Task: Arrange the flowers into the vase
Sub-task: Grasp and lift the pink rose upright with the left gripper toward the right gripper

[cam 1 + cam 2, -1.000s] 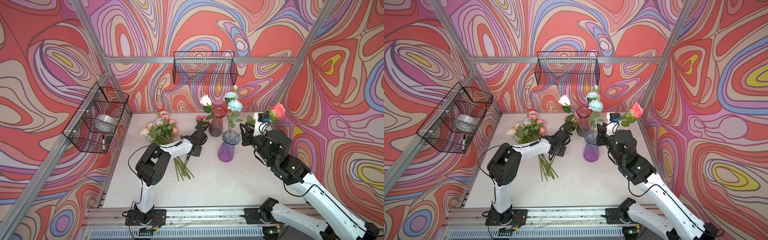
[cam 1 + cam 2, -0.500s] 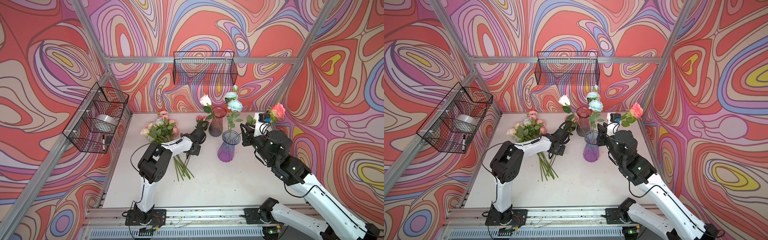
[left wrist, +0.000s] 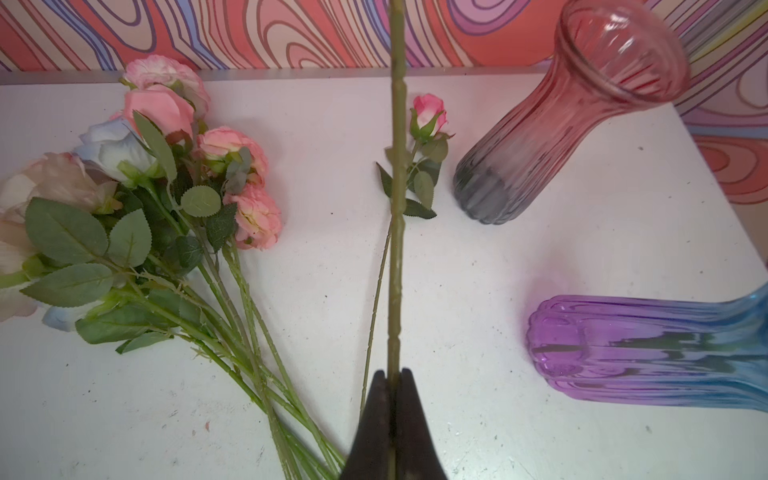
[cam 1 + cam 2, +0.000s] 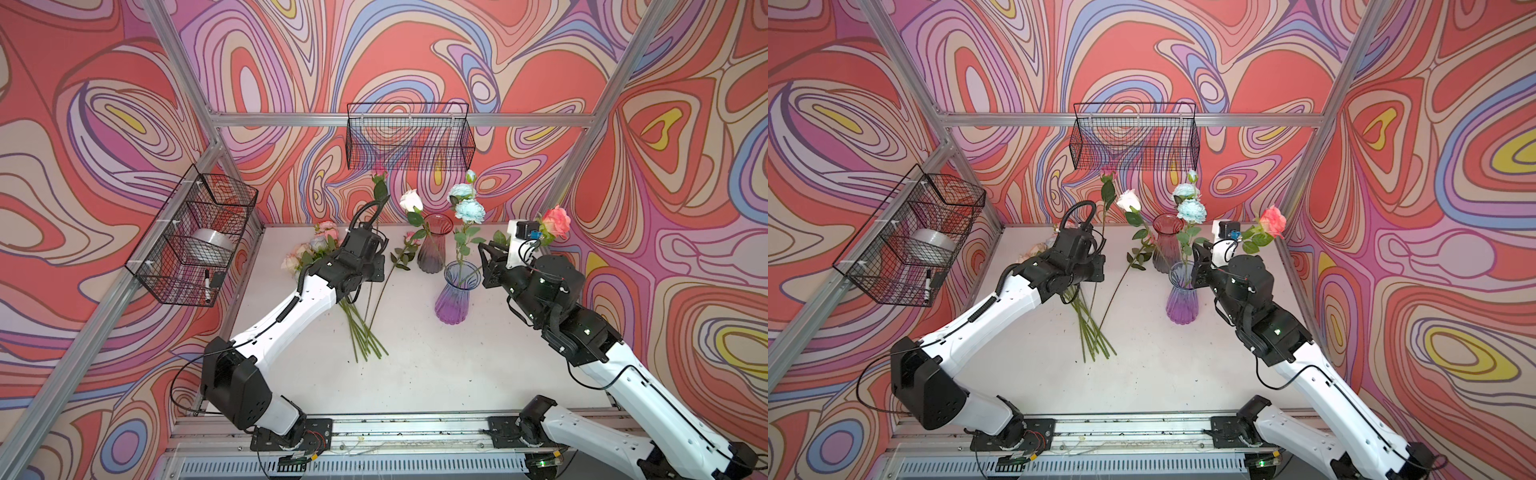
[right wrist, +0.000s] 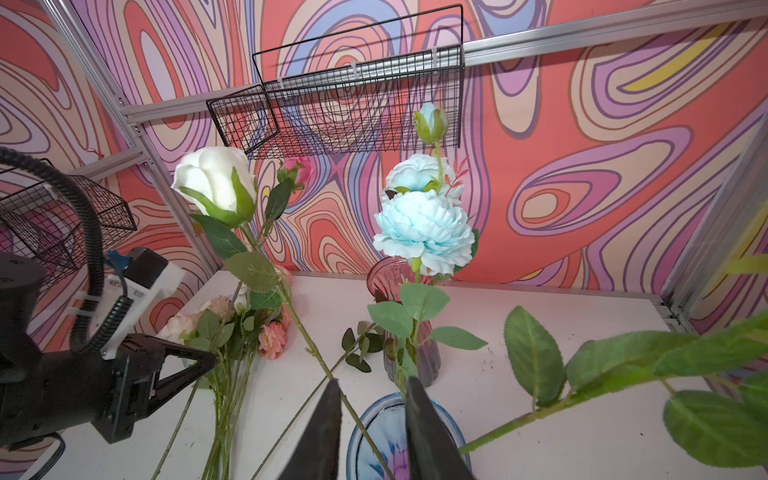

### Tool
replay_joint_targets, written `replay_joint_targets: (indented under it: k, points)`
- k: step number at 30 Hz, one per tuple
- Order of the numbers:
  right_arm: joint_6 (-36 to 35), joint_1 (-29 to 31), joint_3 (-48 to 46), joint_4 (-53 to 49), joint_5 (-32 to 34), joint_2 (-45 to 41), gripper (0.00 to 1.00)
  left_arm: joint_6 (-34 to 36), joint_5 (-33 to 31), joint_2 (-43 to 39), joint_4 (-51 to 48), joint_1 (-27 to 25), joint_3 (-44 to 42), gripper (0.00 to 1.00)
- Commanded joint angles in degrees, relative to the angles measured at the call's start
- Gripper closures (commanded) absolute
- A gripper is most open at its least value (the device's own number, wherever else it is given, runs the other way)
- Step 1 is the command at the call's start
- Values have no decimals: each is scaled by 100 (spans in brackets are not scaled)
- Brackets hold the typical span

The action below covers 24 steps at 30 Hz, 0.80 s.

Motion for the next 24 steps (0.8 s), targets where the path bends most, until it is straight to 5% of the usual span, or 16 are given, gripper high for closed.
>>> replay_joint_targets:
  k: [1, 5, 14, 24]
  points:
    - [101, -5, 269, -53, -380, 88, 72, -360, -187, -456, 245, -21, -446, 100]
    - [87, -9, 369, 148, -1042, 180, 66, -456, -423, -1316, 980, -247, -1060, 100]
    - [160, -4, 953, 331, -2511, 940, 55, 266, -520, -2695, 3196, -1653, -2509, 100]
    - [682, 28, 1387, 969, -4388, 1629, 45, 845, -43, -3227, 3824, -1798, -2806, 100]
